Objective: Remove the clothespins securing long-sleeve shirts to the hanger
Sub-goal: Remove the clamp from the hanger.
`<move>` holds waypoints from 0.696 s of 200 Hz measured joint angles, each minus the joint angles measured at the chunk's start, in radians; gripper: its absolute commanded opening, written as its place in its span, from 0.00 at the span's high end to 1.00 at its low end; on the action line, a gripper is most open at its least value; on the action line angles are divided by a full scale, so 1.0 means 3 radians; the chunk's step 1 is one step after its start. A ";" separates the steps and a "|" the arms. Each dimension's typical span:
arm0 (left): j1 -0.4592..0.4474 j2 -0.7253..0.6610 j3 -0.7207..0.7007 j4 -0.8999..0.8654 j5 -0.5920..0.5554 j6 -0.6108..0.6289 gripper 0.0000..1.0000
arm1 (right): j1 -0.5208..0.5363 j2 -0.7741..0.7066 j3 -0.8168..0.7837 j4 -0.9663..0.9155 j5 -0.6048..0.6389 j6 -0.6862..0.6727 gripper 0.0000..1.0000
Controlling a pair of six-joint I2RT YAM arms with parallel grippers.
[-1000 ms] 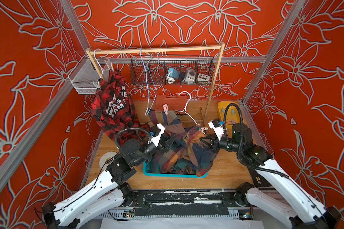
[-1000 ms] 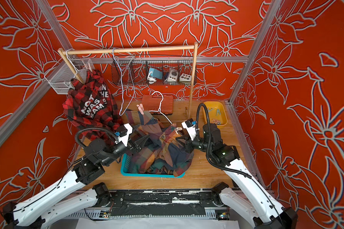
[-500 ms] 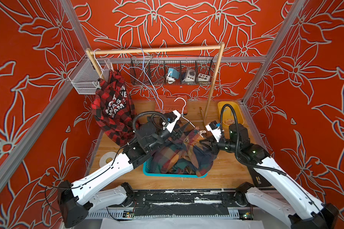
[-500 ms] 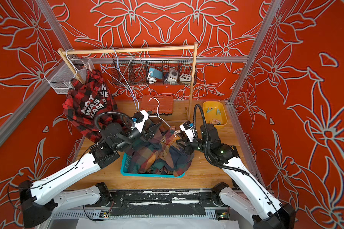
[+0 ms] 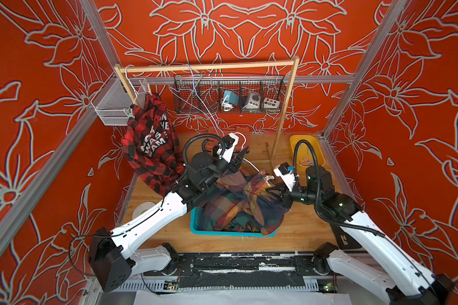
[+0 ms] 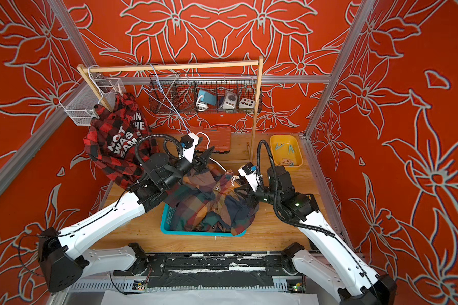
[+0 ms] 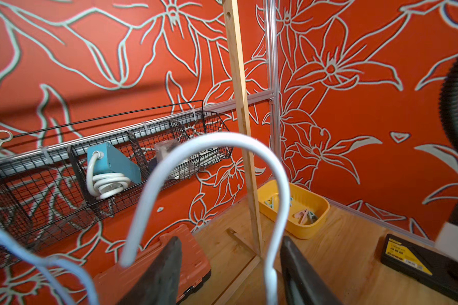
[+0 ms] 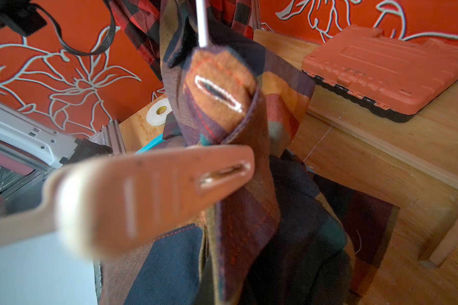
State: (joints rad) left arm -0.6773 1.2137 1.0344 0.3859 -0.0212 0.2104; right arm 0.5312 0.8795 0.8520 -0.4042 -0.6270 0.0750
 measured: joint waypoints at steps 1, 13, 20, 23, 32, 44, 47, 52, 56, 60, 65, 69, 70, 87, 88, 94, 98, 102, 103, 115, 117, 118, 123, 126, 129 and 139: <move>0.0001 0.0001 0.0000 0.0000 0.0004 -0.0005 0.53 | 0.0000 0.0000 0.0000 0.0000 0.0001 0.0000 1.00; 0.0008 0.0014 0.0000 0.0003 0.0041 -0.0023 0.59 | 0.0005 -0.0008 0.0000 -0.0005 0.0008 -0.0009 1.00; 0.0008 0.0020 0.0000 0.0005 0.0070 -0.0038 0.64 | 0.0006 -0.0008 0.0005 -0.0011 0.0010 -0.0013 1.00; 0.0008 0.0023 0.0000 0.0008 0.0079 -0.0065 0.66 | 0.0006 -0.0008 0.0008 -0.0015 0.0013 -0.0017 1.00; 0.0008 0.0029 -0.0001 0.0018 0.0108 -0.0064 0.71 | 0.0015 -0.0008 0.0017 -0.0031 0.0022 -0.0025 1.00; 0.0008 0.0036 -0.0001 0.0038 0.0148 -0.0098 0.78 | 0.0028 -0.0004 0.0027 -0.0043 0.0025 -0.0038 1.00; 0.0008 0.0036 -0.0001 0.0041 0.0160 -0.0097 0.80 | 0.0031 0.0000 0.0032 -0.0050 0.0027 -0.0042 1.00; 0.0008 0.0039 -0.0001 0.0051 0.0169 -0.0100 0.83 | 0.0038 0.0008 0.0042 -0.0056 0.0029 -0.0046 1.00; 0.0008 0.0042 -0.0001 0.0056 0.0186 -0.0128 0.86 | 0.0043 0.0015 0.0053 -0.0058 0.0033 -0.0048 1.00; 0.0008 0.0046 -0.0001 0.0058 0.0200 -0.0109 0.89 | 0.0045 0.0022 0.0060 -0.0056 0.0033 -0.0051 1.00; 0.0008 0.0048 -0.0001 0.0066 0.0210 -0.0117 0.92 | 0.0050 0.0032 0.0069 -0.0057 0.0036 -0.0053 1.00; 0.0008 0.0053 -0.0001 0.0069 0.0224 -0.0148 0.95 | 0.0053 0.0038 0.0074 -0.0056 0.0037 -0.0056 1.00; 0.0008 0.0055 -0.0001 0.0070 0.0226 -0.0142 0.95 | 0.0055 0.0039 0.0074 -0.0057 0.0039 -0.0056 1.00; 0.0000 0.0065 -0.0001 0.0094 0.0272 -0.0173 1.00 | 0.0065 0.0065 0.0078 -0.0066 0.0080 -0.0058 1.00; -0.0001 0.0065 -0.0001 0.0097 0.0275 -0.0173 1.00 | 0.0065 0.0067 0.0079 -0.0069 0.0081 -0.0060 1.00; -0.0003 0.0065 -0.0001 0.0100 0.0280 -0.0178 1.00 | 0.0065 0.0076 0.0079 -0.0071 0.0085 -0.0060 1.00; -0.0001 0.0065 -0.0001 0.0103 0.0278 -0.0177 1.00 | 0.0065 0.0079 0.0080 -0.0070 0.0086 -0.0060 1.00; -0.0003 0.0065 -0.0003 0.0107 0.0278 -0.0177 1.00 | 0.0065 0.0079 0.0081 -0.0070 0.0090 -0.0060 1.00; -0.0001 0.0065 -0.0004 0.0111 0.0278 -0.0177 1.00 | 0.0065 0.0079 0.0083 -0.0070 0.0092 -0.0060 1.00; -0.0001 0.0065 -0.0020 0.0137 0.0277 -0.0174 1.00 | 0.0065 0.0079 0.0089 -0.0074 0.0103 -0.0060 0.95; -0.0001 0.0065 -0.0025 0.0145 0.0278 -0.0173 1.00 | 0.0065 0.0079 0.0090 -0.0075 0.0109 -0.0060 0.93; -0.0001 0.0064 -0.0027 0.0148 0.0278 -0.0173 1.00 | 0.0065 0.0079 0.0092 -0.0075 0.0111 -0.0060 0.93; -0.0001 0.0064 -0.0038 0.0168 0.0277 -0.0170 1.00 | 0.0065 0.0079 0.0093 -0.0076 0.0118 -0.0060 0.89; -0.0001 0.0064 -0.0045 0.0174 0.0277 -0.0170 1.00 | 0.0065 0.0079 0.0093 -0.0076 0.0122 -0.0060 0.87; 0.0000 0.0062 -0.0055 0.0186 0.0277 -0.0169 1.00 | 0.0065 0.0079 0.0093 -0.0078 0.0123 -0.0055 0.84; 0.0005 0.0058 -0.0093 0.0193 0.0277 -0.0153 1.00 | 0.0066 0.0079 0.0097 -0.0075 0.0136 -0.0085 0.75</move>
State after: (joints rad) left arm -0.6758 1.2312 1.0065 0.4438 0.0620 0.1646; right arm 0.5510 0.9031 0.8810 -0.4267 -0.5861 0.0494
